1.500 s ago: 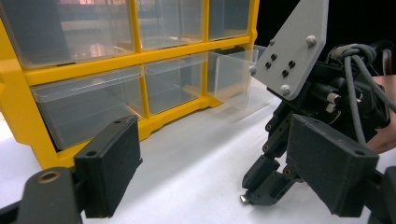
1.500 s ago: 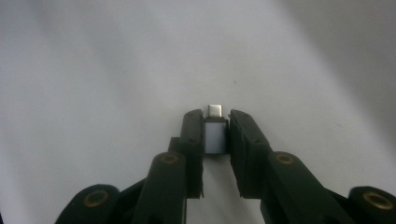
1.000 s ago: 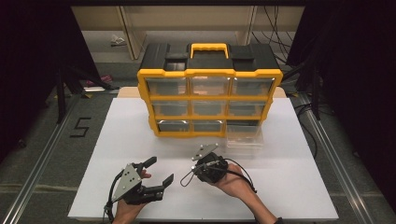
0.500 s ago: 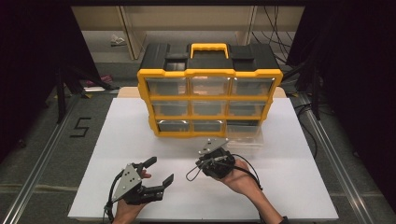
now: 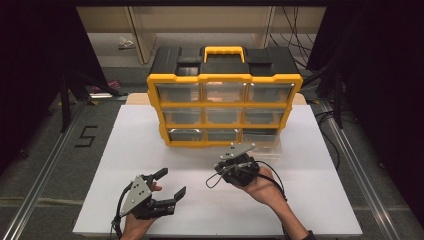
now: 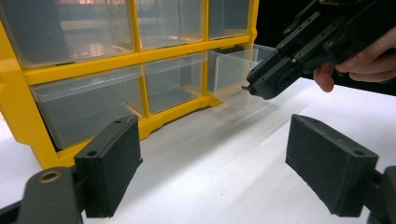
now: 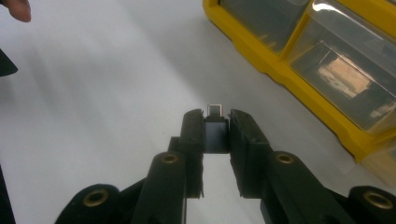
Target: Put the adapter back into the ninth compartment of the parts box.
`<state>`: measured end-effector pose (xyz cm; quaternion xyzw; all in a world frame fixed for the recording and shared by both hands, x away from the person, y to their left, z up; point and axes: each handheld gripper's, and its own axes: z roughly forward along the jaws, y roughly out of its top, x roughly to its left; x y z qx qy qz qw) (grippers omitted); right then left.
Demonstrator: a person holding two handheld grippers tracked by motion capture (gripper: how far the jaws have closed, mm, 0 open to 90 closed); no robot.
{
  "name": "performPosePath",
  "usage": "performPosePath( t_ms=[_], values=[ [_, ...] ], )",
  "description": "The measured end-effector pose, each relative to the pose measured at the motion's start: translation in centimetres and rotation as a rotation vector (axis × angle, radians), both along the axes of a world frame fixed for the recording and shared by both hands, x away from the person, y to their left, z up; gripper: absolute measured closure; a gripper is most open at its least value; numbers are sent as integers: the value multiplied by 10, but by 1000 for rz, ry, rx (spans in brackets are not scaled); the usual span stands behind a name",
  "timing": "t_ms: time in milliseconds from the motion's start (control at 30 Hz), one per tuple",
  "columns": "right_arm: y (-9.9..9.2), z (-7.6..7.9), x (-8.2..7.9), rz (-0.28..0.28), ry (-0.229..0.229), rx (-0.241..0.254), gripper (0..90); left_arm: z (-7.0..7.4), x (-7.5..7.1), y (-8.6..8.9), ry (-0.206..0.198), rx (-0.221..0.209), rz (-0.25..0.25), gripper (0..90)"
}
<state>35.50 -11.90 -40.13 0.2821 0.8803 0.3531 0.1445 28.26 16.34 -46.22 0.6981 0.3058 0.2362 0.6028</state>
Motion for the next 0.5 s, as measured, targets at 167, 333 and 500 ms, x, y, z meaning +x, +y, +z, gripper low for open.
performPosePath(
  t_ms=[167, 333, 500],
  values=[
    [-3, 3, 0, -12, -1, 10, 763, 0, 0, 0, 1, 0, 1, 177],
    [-8, 6, 1, -19, -9, 17, 763, 0, 0, 0, 0, 1, 1, 177],
    [-12, 10, 2, -31, -15, 26, 763, 0, 0, 0, 0, 1, 2, 177]
  ],
)
